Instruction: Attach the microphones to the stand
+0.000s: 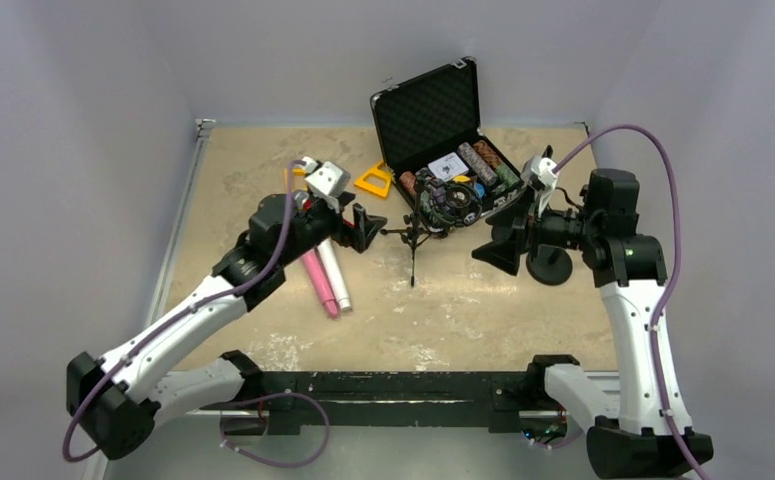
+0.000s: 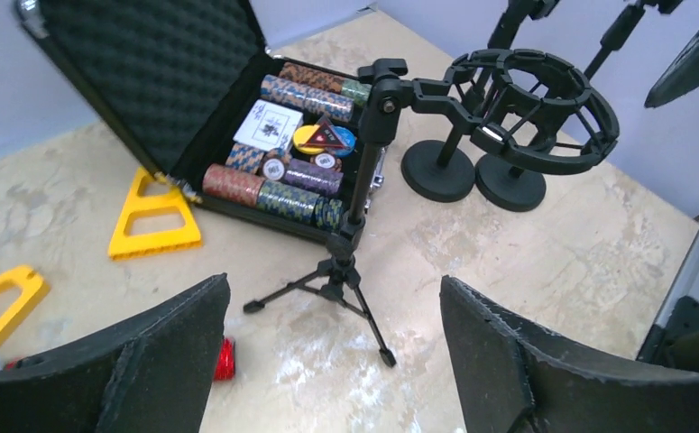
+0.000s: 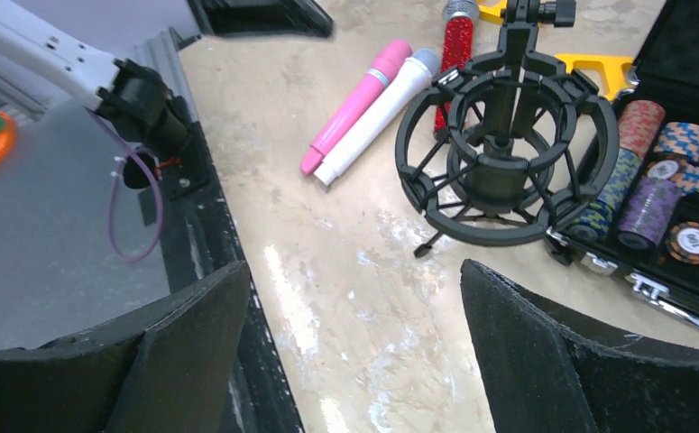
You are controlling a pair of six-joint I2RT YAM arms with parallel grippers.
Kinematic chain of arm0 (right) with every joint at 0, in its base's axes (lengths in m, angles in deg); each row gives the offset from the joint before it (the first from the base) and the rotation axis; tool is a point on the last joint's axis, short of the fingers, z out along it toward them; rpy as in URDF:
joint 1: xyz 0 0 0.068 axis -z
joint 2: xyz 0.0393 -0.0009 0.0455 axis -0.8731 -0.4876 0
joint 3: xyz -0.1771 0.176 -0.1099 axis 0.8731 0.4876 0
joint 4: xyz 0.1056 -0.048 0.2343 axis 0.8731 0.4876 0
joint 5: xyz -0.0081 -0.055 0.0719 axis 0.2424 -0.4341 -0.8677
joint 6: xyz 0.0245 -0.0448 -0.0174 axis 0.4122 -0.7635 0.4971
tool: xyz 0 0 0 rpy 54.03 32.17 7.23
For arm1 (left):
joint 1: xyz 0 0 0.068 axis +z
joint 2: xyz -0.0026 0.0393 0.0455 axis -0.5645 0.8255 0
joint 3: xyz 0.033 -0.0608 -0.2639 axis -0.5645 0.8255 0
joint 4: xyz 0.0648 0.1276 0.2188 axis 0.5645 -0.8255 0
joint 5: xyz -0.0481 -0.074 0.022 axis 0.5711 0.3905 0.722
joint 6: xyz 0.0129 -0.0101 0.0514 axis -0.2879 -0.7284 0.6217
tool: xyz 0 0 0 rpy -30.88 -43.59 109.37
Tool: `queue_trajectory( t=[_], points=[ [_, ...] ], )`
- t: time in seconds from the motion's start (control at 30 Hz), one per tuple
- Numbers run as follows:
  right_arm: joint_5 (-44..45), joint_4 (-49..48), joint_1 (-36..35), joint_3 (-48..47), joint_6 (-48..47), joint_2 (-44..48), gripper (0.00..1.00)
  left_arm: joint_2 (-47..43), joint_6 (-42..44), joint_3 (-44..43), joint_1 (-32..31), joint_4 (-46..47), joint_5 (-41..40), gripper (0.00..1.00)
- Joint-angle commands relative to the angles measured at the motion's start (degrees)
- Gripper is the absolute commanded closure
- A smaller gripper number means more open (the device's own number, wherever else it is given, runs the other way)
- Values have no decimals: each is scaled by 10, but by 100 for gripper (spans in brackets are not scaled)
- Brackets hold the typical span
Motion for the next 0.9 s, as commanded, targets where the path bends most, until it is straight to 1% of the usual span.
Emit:
queue_trajectory(
  t=[0.0, 0.1, 0.2, 0.23, 0.33, 0.43, 0.53, 0.63, 0.67, 0.73, 0.87],
  points=[
    [26, -51, 1, 34, -20, 51, 8, -90, -79, 5, 15, -158, -56, 8],
    [29, -74, 1, 71, -19, 92, 4, -146, -127, -4, 28, -260, -64, 6],
    [25, -94, 0, 112, -19, 129, 2, -198, -160, 2, 32, -338, -78, 6],
    [22, -102, 1, 128, -21, 142, 1, -214, -171, 9, 32, -365, -94, 6],
    [26, -128, 1, 174, -25, 184, 1, -253, -204, 36, 33, -407, -119, 4],
    [38, -147, 1, 216, -34, 207, 1, -260, -236, 54, 33, -434, -159, 3],
    [49, -170, 1, 254, -37, 203, 1, -227, -260, 64, 32, -440, -204, 3],
    [45, -197, 1, 286, -36, 192, 2, -165, -277, 58, 33, -438, -236, 5],
    [30, -199, 1, 295, -50, 188, 5, -141, -278, 55, 34, -432, -241, 5],
    [13, -191, 1, 304, -84, 184, 8, -94, -277, 48, 39, -415, -242, 5],
    [11, -196, 1, 316, -90, 184, 8, -13, -263, 30, 75, -372, -212, 4]
  ],
)
